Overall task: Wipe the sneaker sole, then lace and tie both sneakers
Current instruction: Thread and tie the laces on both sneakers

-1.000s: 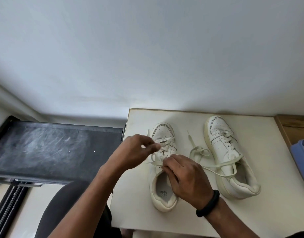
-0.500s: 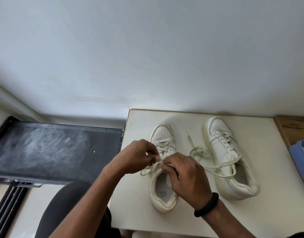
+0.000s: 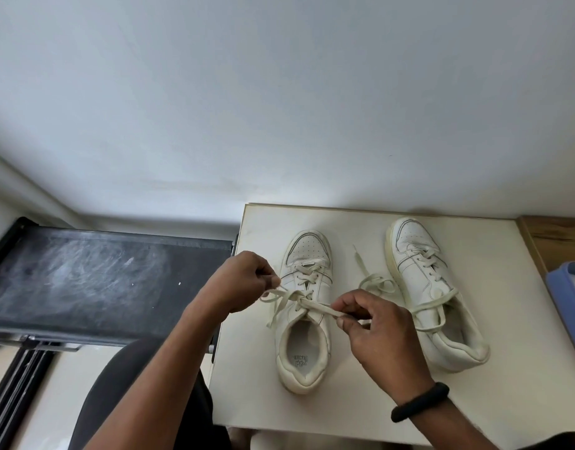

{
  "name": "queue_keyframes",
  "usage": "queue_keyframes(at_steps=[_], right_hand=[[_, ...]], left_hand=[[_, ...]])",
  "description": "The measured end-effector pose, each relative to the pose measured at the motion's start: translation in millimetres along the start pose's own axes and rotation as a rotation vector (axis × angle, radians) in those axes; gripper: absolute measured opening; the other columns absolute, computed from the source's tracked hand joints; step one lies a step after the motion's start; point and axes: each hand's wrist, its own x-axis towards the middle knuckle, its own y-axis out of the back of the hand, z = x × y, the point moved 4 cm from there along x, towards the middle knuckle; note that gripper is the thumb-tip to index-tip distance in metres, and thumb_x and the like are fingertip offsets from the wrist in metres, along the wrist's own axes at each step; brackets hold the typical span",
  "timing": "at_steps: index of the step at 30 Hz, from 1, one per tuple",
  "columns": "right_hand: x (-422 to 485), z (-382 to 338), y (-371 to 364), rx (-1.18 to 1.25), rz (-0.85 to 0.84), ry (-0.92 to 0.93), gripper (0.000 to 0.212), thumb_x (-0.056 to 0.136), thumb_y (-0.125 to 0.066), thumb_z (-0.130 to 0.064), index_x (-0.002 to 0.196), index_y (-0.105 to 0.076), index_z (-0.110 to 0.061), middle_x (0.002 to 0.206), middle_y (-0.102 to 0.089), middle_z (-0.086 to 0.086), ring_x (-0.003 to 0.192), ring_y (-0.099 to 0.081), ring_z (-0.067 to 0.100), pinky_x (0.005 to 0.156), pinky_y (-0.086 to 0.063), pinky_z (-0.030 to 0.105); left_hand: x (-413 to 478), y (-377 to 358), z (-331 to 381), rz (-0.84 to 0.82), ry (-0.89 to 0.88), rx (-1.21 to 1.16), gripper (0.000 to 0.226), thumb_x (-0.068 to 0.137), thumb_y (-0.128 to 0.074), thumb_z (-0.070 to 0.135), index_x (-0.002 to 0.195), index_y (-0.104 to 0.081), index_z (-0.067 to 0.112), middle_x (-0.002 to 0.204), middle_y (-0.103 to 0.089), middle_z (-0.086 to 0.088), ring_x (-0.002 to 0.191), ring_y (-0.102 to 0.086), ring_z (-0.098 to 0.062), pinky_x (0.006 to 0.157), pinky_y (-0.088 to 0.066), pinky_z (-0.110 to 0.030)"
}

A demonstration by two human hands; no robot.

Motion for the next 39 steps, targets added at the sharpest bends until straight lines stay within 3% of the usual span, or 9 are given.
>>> queue_keyframes(at_steps=[2, 5, 13, 18, 22, 25, 30, 33, 39], right_hand=[[-4.0, -1.9, 1.9, 0.014, 0.064, 0.036, 0.030, 0.079, -0.078, 0.004, 0.079, -0.074, -0.026, 0.076, -0.071, -0.016, 0.083, -0.065, -0.005, 0.067, -0.046, 0.004], [-2.6, -0.5, 2.3, -0.015, 0.135, 0.083, 0.031, 0.076, -0.079, 0.006, 0.078, -0.073, -0.024, 0.076, -0.069, -0.017, 0.081, -0.065, -0.002, 0.064, -0.047, 0.006], [3.1, -0.5, -21.4, -0.069, 0.004, 0.097, 0.024, 0.079, -0.083, -0.032, 0.099, -0.070, -0.036, 0.096, -0.062, -0.019, 0.087, -0.061, -0.002, 0.068, -0.050, 0.019], [2.6, -5.4, -28.0, -0.152, 0.067, 0.111, 0.020, 0.075, -0.085, -0.028, 0.081, -0.066, -0.031, 0.087, -0.061, -0.016, 0.076, -0.063, 0.005, 0.064, -0.053, 0.031], [4.6, -5.4, -26.7, -0.183, 0.058, 0.073, 0.021, 0.074, -0.086, -0.032, 0.075, -0.065, -0.030, 0.083, -0.060, -0.018, 0.072, -0.061, 0.002, 0.060, -0.048, 0.025], [6.1, -5.5, -25.9, -0.177, 0.051, 0.046, 0.020, 0.073, -0.086, -0.033, 0.073, -0.067, -0.028, 0.082, -0.062, -0.017, 0.071, -0.061, 0.003, 0.060, -0.050, 0.027], [10.1, -1.5, -24.6, -0.092, 0.047, -0.039, 0.024, 0.069, -0.090, -0.031, 0.064, -0.066, -0.027, 0.075, -0.065, -0.018, 0.067, -0.062, 0.001, 0.059, -0.049, 0.024], [10.2, 2.0, -25.2, -0.068, 0.045, -0.071, 0.028, 0.069, -0.090, -0.030, 0.062, -0.063, -0.027, 0.073, -0.065, -0.016, 0.067, -0.063, 0.001, 0.061, -0.053, 0.029], [8.9, -1.2, -24.1, -0.109, 0.034, -0.060, 0.026, 0.072, -0.088, -0.034, 0.067, -0.063, -0.027, 0.075, -0.064, -0.015, 0.068, -0.063, 0.001, 0.061, -0.054, 0.028]], left_hand=[[-0.2, -0.4, -1.0, -0.006, 0.026, -0.059, 0.020, 0.097, -0.070, 0.020, 0.077, -0.072, 0.022, 0.079, -0.076, 0.000, 0.077, -0.072, -0.027, 0.074, -0.062, -0.044], [0.3, -2.8, -3.0, -0.060, 0.087, -0.202, 0.018, 0.101, -0.065, 0.020, 0.089, -0.074, 0.013, 0.092, -0.080, -0.006, 0.096, -0.076, -0.024, 0.074, -0.064, -0.038], [0.1, -3.1, -0.1, -0.126, 0.089, -0.286, 0.019, 0.103, -0.062, 0.016, 0.097, -0.073, 0.002, 0.095, -0.080, -0.011, 0.079, -0.076, -0.013, 0.074, -0.066, -0.036], [0.5, -2.8, -1.6, -0.156, 0.117, -0.390, 0.019, 0.104, -0.061, 0.013, 0.091, -0.070, 0.002, 0.084, -0.076, -0.010, 0.071, -0.074, -0.010, 0.079, -0.065, -0.036], [0.9, -2.3, -7.2, -0.111, 0.130, -0.311, 0.022, 0.105, -0.057, 0.014, 0.092, -0.070, 0.002, 0.085, -0.078, -0.009, 0.073, -0.070, -0.011, 0.081, -0.063, -0.035], [2.5, -0.9, -11.7, -0.091, 0.142, -0.279, 0.021, 0.106, -0.056, 0.015, 0.097, -0.069, 0.001, 0.098, -0.080, -0.011, 0.081, -0.070, -0.015, 0.081, -0.061, -0.035], [3.0, 5.8, -19.7, -0.055, 0.142, -0.243, 0.018, 0.104, -0.057, 0.011, 0.094, -0.070, 0.003, 0.096, -0.082, -0.005, 0.086, -0.075, -0.013, 0.076, -0.055, -0.031], [4.7, 19.3, -29.4, 0.024, 0.163, -0.226, 0.019, 0.104, -0.053, 0.008, 0.095, -0.069, 0.002, 0.097, -0.081, -0.005, 0.087, -0.078, -0.012, 0.080, -0.055, -0.032], [-0.9, 7.5, 0.4, -0.105, -0.107, -0.170, 0.011, 0.102, -0.063, 0.017, 0.102, -0.074, 0.017, 0.097, -0.080, 0.000, 0.092, -0.075, -0.011, 0.076, -0.056, -0.027]])
